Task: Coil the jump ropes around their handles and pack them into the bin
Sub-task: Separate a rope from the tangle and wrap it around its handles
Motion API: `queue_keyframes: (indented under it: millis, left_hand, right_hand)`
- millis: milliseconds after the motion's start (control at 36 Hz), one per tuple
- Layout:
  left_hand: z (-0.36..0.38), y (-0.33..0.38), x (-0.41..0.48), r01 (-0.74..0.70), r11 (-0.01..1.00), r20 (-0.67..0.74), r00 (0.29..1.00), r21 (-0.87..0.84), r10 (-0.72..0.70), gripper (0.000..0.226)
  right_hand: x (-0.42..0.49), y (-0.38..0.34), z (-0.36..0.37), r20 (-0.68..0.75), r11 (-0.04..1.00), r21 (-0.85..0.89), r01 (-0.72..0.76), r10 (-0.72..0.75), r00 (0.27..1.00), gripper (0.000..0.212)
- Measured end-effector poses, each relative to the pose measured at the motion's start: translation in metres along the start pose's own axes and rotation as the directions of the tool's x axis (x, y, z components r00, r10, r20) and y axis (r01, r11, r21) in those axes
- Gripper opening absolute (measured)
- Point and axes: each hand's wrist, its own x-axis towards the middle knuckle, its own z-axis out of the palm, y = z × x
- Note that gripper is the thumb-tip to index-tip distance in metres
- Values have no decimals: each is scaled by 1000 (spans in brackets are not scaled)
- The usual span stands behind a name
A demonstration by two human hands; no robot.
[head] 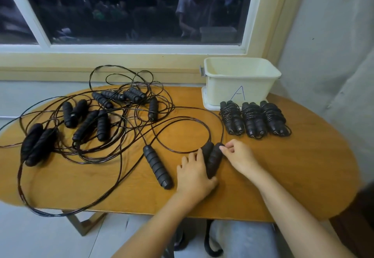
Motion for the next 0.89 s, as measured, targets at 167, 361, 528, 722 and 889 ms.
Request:
queue_keyframes:
  millis: [167, 361, 528, 722, 889]
  left_hand:
    - [-12, -39, 2, -154, 988, 55, 986, -9, 155, 92]
    - [-37, -100, 4, -315, 941, 61, 949, 126, 309, 89]
    - [-61, -139, 30, -355, 915, 138, 933, 193, 333, 89]
    - [-65, -155, 38, -393, 910, 130, 917, 133, 377, 92]
    - [-55, -154, 30, -415, 907, 33, 910, 69, 414, 78]
  right_hand:
    - [3, 12, -9, 83, 925, -235, 299, -288, 954, 70]
    - [10, 5, 17, 339, 739, -313, 597, -501, 797, 66]
    - [19, -15, 43, 262, 747, -271, 607, -550, 793, 52]
    - [19, -16, 48, 152, 788, -217, 577, -556, 817, 37]
    - [17, -3, 57, 117, 748, -211, 629, -619, 776, 9]
